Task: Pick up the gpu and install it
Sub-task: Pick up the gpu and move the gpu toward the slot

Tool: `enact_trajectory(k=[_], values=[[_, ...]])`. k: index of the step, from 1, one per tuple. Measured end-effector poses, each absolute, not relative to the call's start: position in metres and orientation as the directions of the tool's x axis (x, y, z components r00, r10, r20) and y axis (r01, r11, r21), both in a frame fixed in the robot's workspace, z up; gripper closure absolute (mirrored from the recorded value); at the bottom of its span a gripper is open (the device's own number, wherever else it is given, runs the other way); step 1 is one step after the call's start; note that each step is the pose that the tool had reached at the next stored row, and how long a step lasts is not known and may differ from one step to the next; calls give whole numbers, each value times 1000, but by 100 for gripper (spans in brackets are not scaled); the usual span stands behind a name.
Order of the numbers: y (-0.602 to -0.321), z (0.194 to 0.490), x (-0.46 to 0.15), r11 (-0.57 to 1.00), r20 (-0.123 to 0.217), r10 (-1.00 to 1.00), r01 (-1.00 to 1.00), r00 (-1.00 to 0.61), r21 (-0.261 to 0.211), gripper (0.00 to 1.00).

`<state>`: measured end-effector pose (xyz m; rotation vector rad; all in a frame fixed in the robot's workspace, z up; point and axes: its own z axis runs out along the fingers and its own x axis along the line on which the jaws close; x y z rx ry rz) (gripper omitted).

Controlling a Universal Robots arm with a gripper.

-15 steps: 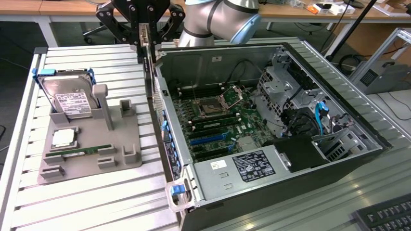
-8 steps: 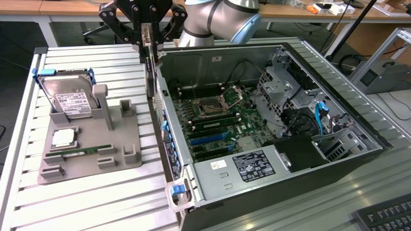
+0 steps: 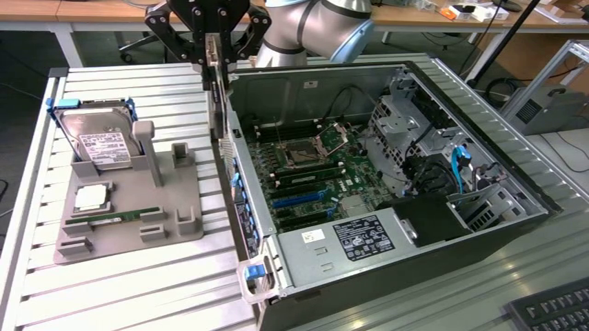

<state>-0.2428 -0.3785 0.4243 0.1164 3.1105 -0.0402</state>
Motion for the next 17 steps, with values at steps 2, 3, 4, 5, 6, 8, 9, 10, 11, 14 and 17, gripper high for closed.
enact_trajectory(k=[2, 3, 4, 5, 6, 8, 9, 10, 11, 14, 17], values=[[-378, 424, -242, 997, -30, 74, 75, -997, -25, 73], [-378, 424, -242, 997, -30, 74, 75, -997, -25, 73], [-378, 424, -242, 997, -30, 74, 75, -997, -25, 73], [-378, 424, -241, 997, -30, 74, 75, -997, -25, 73], [-378, 424, -241, 997, -30, 74, 75, -997, -25, 73], [-378, 424, -241, 997, -30, 74, 75, -997, -25, 73], [-378, 424, -240, 997, -30, 74, 75, -997, -25, 73], [-378, 424, -240, 997, -30, 74, 75, -997, -25, 73], [-378, 424, -240, 997, -30, 74, 75, -997, -25, 73], [-378, 424, -239, 997, -30, 74, 75, -997, -25, 73], [-378, 424, -238, 997, -30, 74, 75, -997, -25, 73]])
